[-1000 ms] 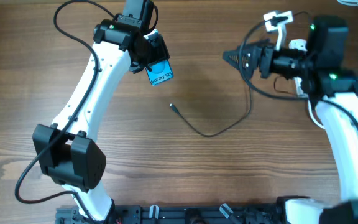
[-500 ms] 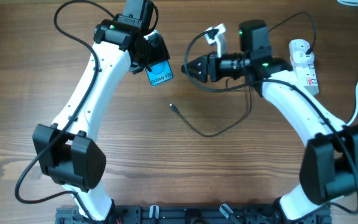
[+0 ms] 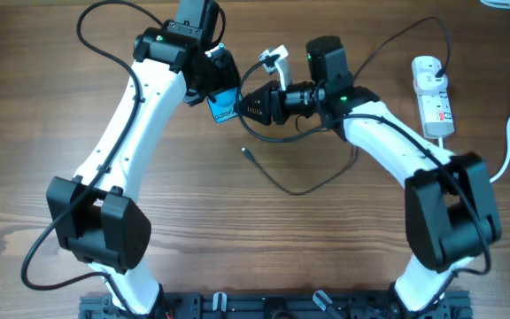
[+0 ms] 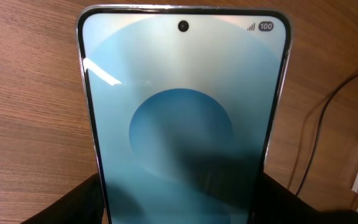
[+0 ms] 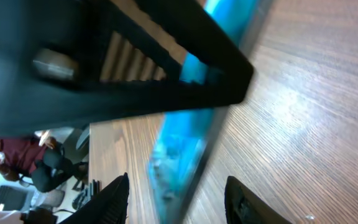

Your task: Plug charger to phone and switch on socket

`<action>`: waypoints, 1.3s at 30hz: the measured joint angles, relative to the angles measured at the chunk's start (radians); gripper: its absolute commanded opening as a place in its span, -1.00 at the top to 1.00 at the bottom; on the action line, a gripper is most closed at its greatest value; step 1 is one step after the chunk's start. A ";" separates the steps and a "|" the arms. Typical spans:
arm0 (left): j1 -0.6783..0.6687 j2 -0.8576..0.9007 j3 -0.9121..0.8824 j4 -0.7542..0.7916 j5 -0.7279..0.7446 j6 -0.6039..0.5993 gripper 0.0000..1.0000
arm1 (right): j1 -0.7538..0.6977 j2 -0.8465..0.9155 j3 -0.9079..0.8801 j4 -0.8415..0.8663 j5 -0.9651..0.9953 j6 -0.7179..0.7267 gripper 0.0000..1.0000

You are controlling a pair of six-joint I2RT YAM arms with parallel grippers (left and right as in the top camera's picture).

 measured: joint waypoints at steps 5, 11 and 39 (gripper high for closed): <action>0.000 0.000 0.000 0.000 0.000 0.000 -0.29 | 0.000 0.036 0.000 0.122 -0.009 0.068 0.47; 0.000 -0.010 0.000 -0.005 0.008 0.005 -0.34 | -0.008 0.046 0.000 0.147 -0.026 0.167 0.91; 0.357 -0.239 0.002 -0.060 0.805 0.385 -0.63 | -0.055 0.054 -0.002 0.984 -0.409 1.060 0.91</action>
